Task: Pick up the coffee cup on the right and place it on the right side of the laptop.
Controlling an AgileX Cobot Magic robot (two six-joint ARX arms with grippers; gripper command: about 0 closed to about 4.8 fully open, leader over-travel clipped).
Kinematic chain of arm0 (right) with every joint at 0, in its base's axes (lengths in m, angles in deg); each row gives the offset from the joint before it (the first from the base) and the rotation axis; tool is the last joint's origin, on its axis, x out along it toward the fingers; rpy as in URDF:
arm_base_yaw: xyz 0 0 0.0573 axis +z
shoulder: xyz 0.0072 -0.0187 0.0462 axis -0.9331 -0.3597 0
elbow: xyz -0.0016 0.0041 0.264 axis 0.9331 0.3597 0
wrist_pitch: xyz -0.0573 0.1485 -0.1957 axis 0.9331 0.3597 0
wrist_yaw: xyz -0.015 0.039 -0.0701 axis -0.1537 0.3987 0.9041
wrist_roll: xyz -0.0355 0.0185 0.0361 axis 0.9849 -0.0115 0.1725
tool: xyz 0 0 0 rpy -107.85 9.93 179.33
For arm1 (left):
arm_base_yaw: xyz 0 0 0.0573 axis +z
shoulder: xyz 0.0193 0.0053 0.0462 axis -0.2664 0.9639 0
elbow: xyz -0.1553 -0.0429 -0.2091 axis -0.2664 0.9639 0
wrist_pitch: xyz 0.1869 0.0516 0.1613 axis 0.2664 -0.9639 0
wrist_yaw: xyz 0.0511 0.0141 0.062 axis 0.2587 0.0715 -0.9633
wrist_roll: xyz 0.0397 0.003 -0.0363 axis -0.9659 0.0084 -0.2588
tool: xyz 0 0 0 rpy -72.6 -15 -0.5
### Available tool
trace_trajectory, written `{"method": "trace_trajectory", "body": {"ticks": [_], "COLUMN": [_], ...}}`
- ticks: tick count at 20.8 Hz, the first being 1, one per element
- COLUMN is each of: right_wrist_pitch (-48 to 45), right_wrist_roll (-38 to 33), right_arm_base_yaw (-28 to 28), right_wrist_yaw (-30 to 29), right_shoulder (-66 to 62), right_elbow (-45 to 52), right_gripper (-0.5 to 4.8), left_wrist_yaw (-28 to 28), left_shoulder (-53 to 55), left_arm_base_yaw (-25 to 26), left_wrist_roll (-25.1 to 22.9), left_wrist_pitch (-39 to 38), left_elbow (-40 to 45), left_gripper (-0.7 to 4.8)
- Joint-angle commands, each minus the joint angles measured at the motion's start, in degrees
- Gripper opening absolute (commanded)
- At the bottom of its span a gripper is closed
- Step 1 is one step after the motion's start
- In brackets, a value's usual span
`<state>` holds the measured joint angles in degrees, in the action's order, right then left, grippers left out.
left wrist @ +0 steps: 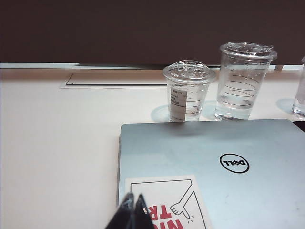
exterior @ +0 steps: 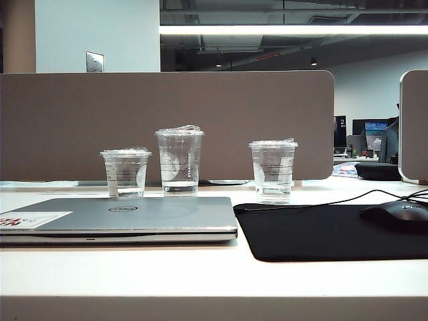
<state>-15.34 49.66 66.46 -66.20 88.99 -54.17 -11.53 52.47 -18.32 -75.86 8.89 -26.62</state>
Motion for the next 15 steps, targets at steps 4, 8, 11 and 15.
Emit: {"method": "trace_trajectory", "body": {"ticks": [4, 8, 11, 15], "right_wrist_pitch": [-0.94, -0.31, 0.74, 1.18], "right_wrist_roll": [-2.89, -4.31, -5.88, -20.72], "right_arm_base_yaw": [-0.04, -0.04, -0.02, 0.0], "right_wrist_yaw": [0.02, 0.0, -0.15, -0.2], "right_shoulder": [0.09, 0.09, 0.11, 0.09], "right_elbow": [0.26, 0.26, 0.26, 0.26], "right_gripper": [-0.04, -0.04, -0.04, -0.04], "left_wrist_yaw": [-0.09, -0.11, -0.04, 0.02], "left_shoulder": [0.0, 0.0, 0.0, 0.0], "left_arm_base_yaw": [-0.94, -13.18, -21.09, -30.03], "left_wrist_roll": [-0.11, -0.11, -0.11, -0.11], "left_wrist_pitch": [0.33, 0.33, 0.33, 0.33], "left_elbow": [-0.17, -0.17, -0.17, -0.17], "left_gripper": [-0.05, -0.05, -0.05, -0.05]}}
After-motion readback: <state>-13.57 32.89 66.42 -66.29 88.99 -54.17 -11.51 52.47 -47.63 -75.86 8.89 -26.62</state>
